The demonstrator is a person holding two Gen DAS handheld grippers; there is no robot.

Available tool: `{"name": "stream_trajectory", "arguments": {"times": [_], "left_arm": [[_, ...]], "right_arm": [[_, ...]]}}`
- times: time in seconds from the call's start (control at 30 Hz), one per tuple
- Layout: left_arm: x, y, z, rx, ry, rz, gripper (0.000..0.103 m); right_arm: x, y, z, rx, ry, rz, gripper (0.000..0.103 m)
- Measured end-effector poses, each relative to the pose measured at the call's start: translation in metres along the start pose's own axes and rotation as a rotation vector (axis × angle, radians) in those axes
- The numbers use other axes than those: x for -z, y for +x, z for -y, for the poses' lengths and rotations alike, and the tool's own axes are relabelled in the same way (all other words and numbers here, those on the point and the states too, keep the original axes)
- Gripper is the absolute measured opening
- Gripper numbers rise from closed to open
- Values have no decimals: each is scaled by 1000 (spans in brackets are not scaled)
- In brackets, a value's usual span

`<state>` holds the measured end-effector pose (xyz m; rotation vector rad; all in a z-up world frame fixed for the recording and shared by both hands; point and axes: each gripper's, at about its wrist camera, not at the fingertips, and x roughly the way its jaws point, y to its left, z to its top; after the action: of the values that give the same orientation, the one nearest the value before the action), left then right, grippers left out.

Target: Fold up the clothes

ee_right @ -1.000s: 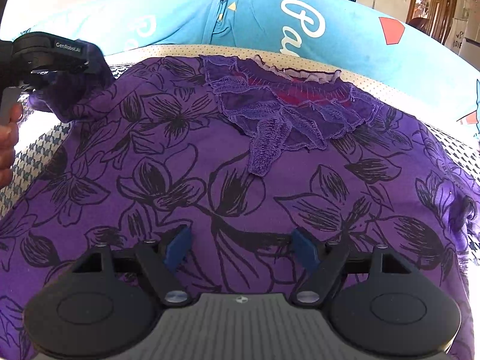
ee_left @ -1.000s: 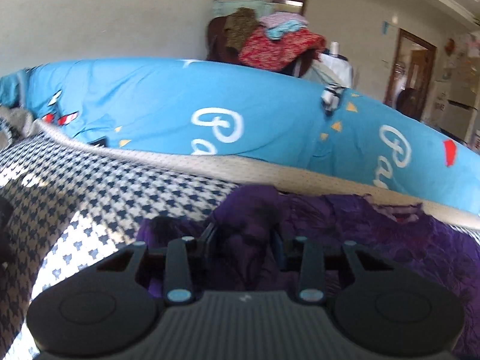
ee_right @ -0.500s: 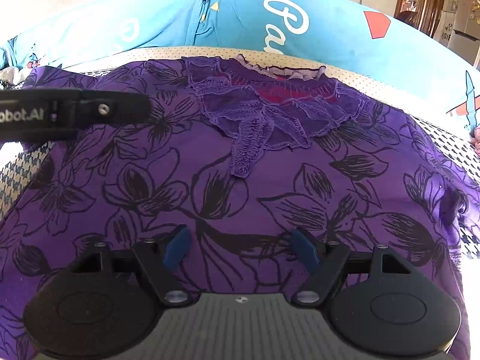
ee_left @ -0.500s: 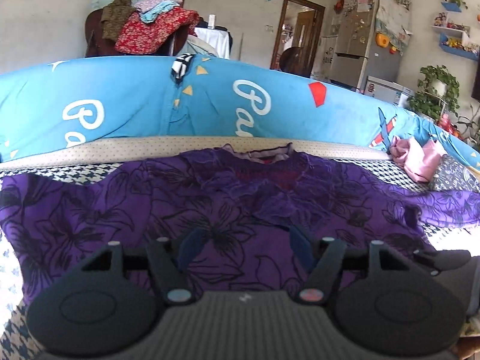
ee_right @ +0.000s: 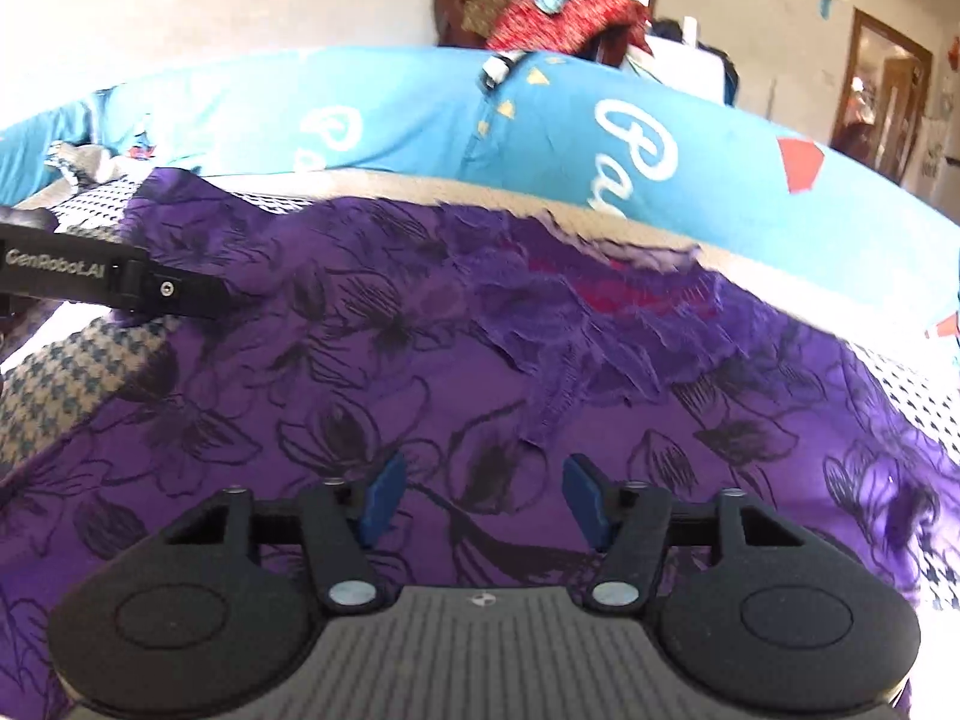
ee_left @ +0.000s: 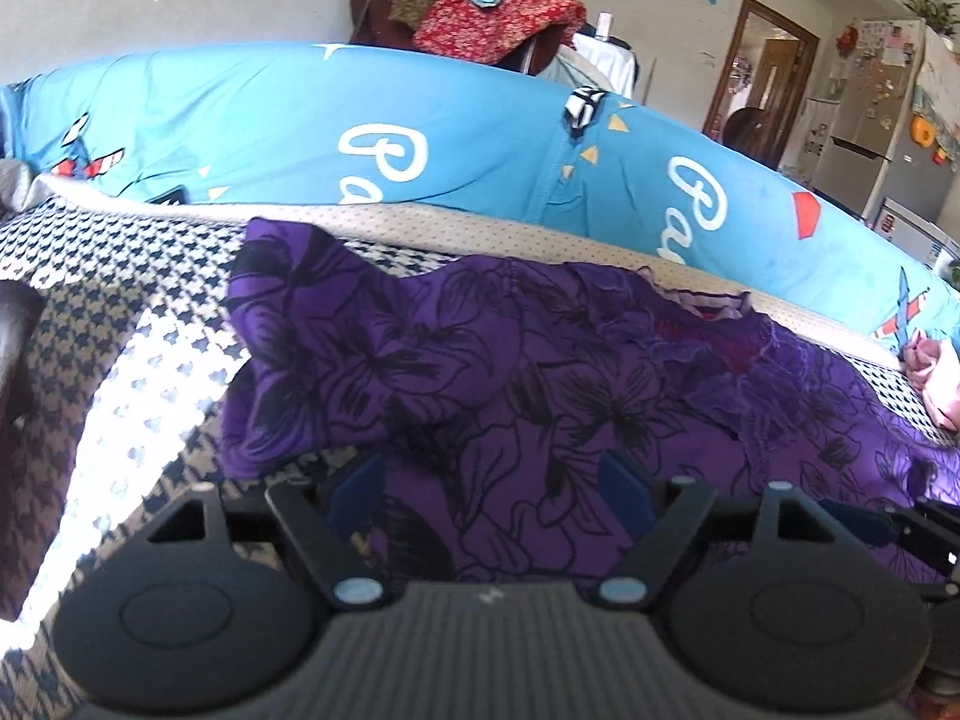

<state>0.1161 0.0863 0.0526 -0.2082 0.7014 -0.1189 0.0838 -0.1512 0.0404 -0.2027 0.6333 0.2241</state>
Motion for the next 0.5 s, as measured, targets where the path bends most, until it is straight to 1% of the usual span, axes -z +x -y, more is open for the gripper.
{"name": "stream_trajectory", "arguments": {"times": [0.03, 0.07, 0.17, 0.27, 0.4, 0.5], "left_arm": [[2, -2, -6, -27, -19, -8, 80], [5, -4, -12, -49, -40, -17, 80], [12, -9, -31, -87, -109, -43, 80], [16, -13, -44, -126, -145, -46, 81], [19, -20, -61, -201, -202, -38, 86], [21, -23, -70, -236, -248, -46, 87]], "right_arm": [[-2, -2, -3, -9, -1, 15, 40], [-4, -5, -6, -15, 7, 35, 38], [-10, -11, -14, -46, 61, 67, 18], [-17, -14, -26, -89, 96, 78, 13], [-32, -16, -48, -156, 72, 100, 11], [-49, -15, -65, -225, 44, 122, 11]]}}
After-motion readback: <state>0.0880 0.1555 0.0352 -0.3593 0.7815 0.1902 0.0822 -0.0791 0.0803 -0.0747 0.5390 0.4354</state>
